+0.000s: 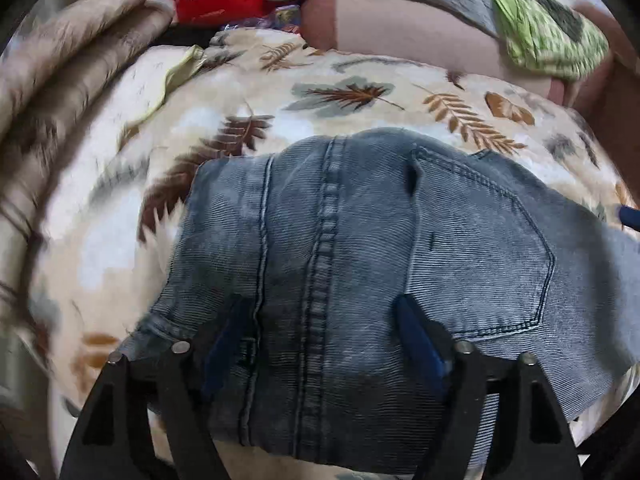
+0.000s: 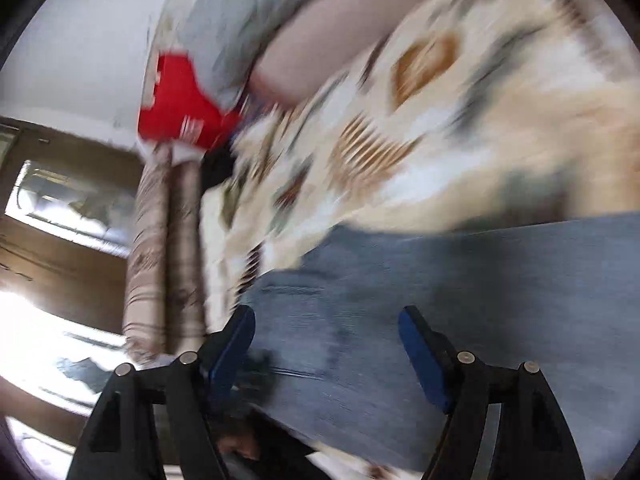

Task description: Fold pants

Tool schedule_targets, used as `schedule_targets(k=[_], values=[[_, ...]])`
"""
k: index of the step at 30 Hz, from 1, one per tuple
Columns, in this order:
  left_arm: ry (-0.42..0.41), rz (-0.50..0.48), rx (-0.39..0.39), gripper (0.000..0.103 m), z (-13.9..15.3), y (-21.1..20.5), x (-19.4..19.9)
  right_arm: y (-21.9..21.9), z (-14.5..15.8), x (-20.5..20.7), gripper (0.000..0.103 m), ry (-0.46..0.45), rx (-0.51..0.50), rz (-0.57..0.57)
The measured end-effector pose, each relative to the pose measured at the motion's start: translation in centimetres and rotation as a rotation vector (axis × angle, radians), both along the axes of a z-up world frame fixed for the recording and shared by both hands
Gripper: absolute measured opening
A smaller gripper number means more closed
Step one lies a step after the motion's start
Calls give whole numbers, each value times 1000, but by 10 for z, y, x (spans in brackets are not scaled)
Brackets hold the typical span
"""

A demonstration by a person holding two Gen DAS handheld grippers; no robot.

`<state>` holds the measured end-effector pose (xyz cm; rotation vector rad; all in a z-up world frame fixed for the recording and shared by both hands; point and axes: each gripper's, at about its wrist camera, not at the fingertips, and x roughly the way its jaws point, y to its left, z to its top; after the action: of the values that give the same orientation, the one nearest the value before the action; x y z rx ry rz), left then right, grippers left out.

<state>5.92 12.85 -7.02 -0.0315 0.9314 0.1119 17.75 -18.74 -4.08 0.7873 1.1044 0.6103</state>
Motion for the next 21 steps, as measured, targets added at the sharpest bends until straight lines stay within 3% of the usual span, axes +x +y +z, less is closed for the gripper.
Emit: schedule_targets(k=[2,5,7,9,11,13,16,17,19,21], values=[[-2,-7,-1,84,2,2,1,38,-25,27,77,36,25,87],[-1,-10,-20,86,-1,6,4,62,-74,65,76,128,-88,95],[-6,-13,-20,86,-3,7,3,50,-85,74,76,150,22,23],[-11,-13,-9,87,-4,6,4,45,-80,69,76,155,36,-8],[-13,-10,1,88,-5,2,2,44,-62,53,78,98,-11,6],[-16,-6,2,88,-5,2,2,41,-53,38,80,47,29,29],[-18,-7,11,88,-5,1,2,38,-74,46,81,94,-98,-26],[-22,-5,6,88,-5,3,1,30,-79,45,80,108,-33,-51],[-28,-2,-8,88,-4,5,-1,17,-64,32,81,109,-9,-76],[-31,2,-1,88,-3,4,-1,1,-43,8,81,31,26,-61]])
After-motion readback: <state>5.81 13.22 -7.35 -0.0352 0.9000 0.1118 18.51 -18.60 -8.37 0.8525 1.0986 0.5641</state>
